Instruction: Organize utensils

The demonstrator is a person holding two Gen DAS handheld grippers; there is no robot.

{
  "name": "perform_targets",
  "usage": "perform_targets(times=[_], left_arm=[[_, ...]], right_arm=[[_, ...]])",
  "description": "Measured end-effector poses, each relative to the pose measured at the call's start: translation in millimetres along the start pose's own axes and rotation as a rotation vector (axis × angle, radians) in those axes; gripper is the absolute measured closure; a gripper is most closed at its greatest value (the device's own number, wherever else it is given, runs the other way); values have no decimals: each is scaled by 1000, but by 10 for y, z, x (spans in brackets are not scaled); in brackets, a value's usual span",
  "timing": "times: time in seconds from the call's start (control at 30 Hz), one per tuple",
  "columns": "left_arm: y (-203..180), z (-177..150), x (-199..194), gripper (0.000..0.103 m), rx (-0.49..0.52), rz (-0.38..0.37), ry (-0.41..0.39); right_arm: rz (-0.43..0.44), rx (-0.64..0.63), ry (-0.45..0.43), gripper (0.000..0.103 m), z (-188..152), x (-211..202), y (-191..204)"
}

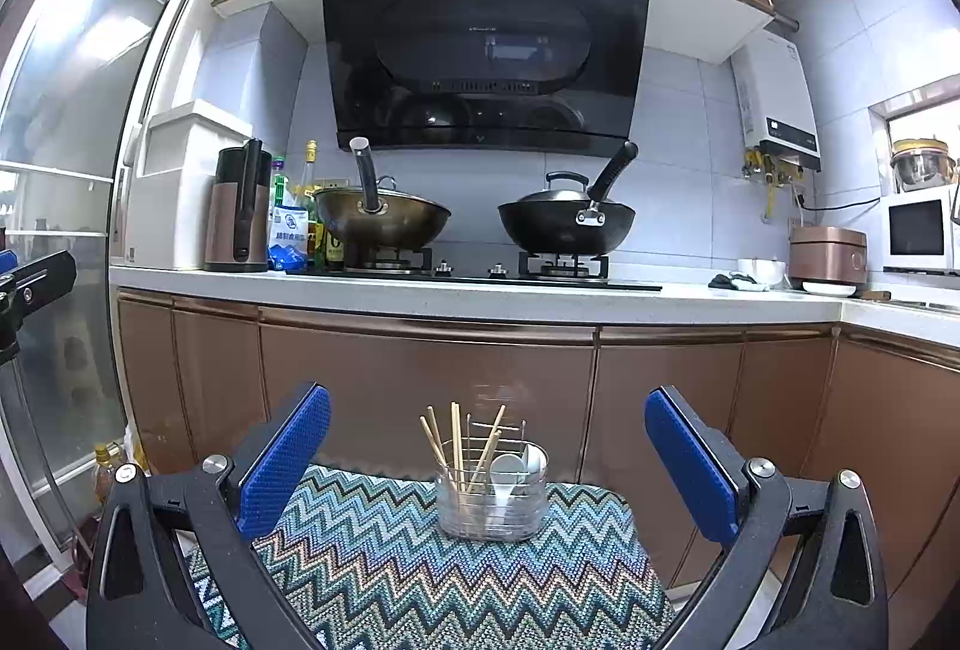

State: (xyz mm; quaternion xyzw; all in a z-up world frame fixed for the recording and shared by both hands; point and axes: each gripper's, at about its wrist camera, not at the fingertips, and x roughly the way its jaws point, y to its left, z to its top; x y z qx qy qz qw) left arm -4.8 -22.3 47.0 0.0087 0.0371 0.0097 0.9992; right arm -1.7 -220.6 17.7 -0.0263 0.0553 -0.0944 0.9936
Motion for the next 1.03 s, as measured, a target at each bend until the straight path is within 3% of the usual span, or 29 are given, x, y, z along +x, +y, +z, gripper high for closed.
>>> perform_targets(times=[1.03], left_arm=[[48,29,-4,28,-7,13,4]], right_arm=[[-26,-6,-3,0,4,-19,-58]])
